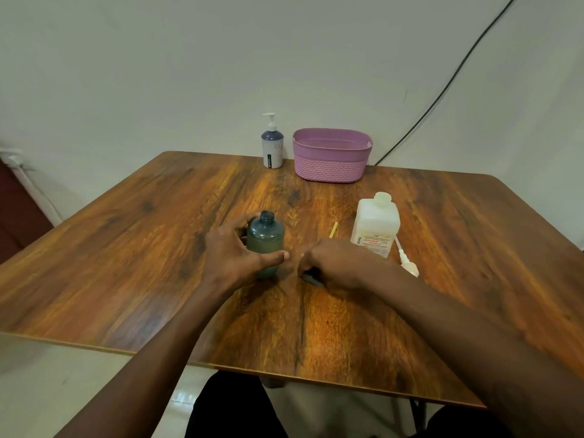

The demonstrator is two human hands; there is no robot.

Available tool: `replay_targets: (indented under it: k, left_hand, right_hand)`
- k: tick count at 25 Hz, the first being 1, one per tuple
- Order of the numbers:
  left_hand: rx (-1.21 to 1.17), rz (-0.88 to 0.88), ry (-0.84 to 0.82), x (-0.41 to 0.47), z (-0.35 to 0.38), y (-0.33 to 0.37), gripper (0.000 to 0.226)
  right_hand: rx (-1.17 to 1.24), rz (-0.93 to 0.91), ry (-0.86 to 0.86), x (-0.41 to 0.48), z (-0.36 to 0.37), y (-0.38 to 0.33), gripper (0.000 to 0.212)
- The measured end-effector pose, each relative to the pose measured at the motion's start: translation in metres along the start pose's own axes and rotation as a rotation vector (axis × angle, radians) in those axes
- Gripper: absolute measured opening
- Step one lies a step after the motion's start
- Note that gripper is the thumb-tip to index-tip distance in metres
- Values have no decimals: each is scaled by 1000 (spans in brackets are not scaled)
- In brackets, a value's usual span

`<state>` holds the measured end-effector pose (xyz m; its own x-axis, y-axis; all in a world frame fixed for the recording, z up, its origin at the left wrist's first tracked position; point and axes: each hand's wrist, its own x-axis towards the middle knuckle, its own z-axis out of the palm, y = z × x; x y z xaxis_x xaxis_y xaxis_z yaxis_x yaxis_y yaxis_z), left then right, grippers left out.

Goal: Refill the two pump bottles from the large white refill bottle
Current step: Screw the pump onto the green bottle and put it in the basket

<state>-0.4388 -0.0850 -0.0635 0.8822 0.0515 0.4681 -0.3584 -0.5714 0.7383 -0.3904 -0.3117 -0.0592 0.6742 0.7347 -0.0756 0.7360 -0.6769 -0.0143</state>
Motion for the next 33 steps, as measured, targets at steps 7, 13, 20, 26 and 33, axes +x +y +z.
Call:
replay_targets:
  k: [7, 13, 20, 26, 33]
  left_hand:
    - [38, -28, -14, -2, -3, -5, 83]
    - [47, 0, 10, 1, 7, 0, 82]
    - [29, 36, 5, -1, 16, 8, 81]
    - [7, 54, 2, -3, 15, 18, 76]
    - [-29, 92, 7, -3, 17, 26, 77]
  right_hand:
    - [203, 31, 341, -1, -22, 2, 19]
    - [688, 124, 970, -17, -67, -15, 24]
    - [933, 47, 1188, -36, -85, -16, 19]
    - [881, 34, 1269, -42, -90, -18, 20]
    - [977, 22, 999, -32, -74, -20, 23]
